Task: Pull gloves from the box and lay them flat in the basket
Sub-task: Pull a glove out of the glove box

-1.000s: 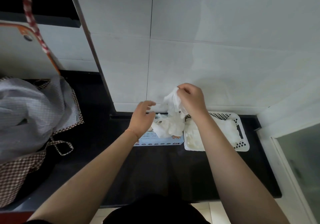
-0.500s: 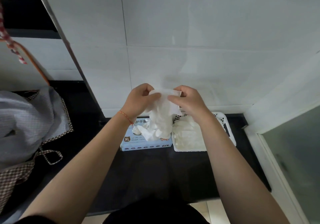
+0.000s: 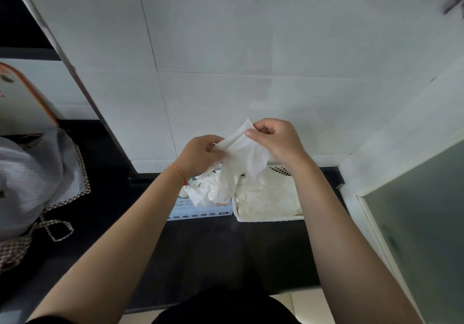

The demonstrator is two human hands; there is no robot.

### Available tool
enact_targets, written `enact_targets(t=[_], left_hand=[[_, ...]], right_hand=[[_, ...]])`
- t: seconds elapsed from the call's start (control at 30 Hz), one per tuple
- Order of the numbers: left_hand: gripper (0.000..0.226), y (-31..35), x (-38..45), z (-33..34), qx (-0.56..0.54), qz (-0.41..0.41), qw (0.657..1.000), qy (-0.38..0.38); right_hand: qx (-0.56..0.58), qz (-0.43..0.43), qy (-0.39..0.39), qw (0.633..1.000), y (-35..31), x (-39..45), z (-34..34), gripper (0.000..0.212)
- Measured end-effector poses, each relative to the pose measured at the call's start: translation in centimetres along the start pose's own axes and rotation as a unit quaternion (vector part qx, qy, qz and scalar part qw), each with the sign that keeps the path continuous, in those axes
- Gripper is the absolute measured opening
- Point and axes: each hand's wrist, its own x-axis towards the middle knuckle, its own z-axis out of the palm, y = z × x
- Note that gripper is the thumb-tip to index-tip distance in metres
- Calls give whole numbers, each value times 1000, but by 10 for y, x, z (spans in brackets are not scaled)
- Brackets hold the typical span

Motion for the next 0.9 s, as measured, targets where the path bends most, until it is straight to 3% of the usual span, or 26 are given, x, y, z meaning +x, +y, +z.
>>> enact_targets(t=[0.07, 0.23, 0.37, 0.53, 0.67, 0.73, 0.8, 0.9], left_hand=[[24, 0, 0, 3, 24, -23, 999, -29], [52, -5, -2, 7, -90, -77, 988, -96], [38, -17, 3, 13, -181, -79, 977, -80], [28, -15, 18, 23, -213, -95, 969, -79], [31, -26, 40, 61, -138, -168, 972, -90], [30, -32, 52, 83, -63, -187, 973, -117], [27, -35, 64, 103, 31, -182, 975, -126], [24, -33, 83, 127, 121, -148, 974, -118]], right_hand=[[-4, -8, 18, 1000, 2, 0, -3, 6], [-27, -22, 45, 998, 6, 3, -7, 13], [-51, 1, 50, 997, 15, 3, -16, 16], [-2, 102, 59, 993, 45, -2, -24, 21], [5, 203, 29, 979, 86, -10, -38, 19], [7, 228, 1, 974, 111, -15, -46, 30], [11, 240, -27, 970, 133, -20, -54, 36], [-3, 243, -47, 969, 158, -22, -67, 27]])
